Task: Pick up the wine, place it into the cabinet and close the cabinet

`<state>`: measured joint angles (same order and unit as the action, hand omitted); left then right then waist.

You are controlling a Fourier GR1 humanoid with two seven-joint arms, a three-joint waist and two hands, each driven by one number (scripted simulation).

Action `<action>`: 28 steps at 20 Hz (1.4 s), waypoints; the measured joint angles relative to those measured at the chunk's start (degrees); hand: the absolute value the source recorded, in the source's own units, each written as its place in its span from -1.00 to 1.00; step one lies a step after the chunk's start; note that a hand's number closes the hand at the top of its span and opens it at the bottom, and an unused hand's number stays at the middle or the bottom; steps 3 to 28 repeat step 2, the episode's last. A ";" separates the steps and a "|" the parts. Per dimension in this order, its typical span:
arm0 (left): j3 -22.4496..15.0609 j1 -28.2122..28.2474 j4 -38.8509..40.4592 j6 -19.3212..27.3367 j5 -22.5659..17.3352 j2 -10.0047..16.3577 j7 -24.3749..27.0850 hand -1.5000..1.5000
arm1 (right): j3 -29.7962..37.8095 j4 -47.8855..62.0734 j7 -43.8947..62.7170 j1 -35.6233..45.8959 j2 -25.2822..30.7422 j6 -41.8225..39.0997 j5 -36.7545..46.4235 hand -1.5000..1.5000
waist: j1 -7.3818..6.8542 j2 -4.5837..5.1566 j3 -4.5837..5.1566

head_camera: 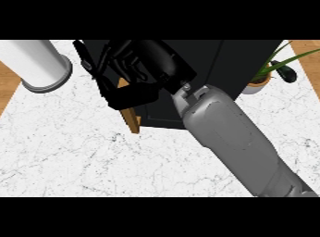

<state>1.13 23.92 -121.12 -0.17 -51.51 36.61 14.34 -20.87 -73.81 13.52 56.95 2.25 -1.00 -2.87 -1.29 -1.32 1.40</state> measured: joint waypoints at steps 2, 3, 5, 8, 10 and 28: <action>-1.27 -1.27 0.56 1.04 0.97 -0.70 -0.13 -1.00 | 0.05 0.43 -1.54 0.09 0.18 -0.82 -0.30 1.00 | 0.12 0.04 0.15; -1.27 -1.27 0.56 1.04 0.97 -0.70 -0.13 -1.00 | 0.05 0.43 -1.54 0.09 0.18 -0.82 -0.30 1.00 | 0.12 0.04 0.15; -1.27 -1.27 0.56 1.04 0.97 -0.70 -0.13 -1.00 | 0.05 0.43 -1.54 0.09 0.18 -0.82 -0.30 1.00 | 0.12 0.04 0.15; -1.27 -1.27 0.56 1.04 0.97 -0.70 -0.13 -1.00 | 0.05 0.43 -1.54 0.09 0.18 -0.82 -0.30 1.00 | 0.12 0.04 0.15; -1.27 -1.27 0.56 1.04 0.97 -0.70 -0.13 -1.00 | 0.05 0.43 -1.54 0.09 0.18 -0.82 -0.30 1.00 | 0.12 0.04 0.15; -1.27 -1.27 0.56 1.04 0.97 -0.70 -0.13 -1.00 | 0.05 0.43 -1.54 0.09 0.18 -0.82 -0.30 1.00 | 0.12 0.04 0.15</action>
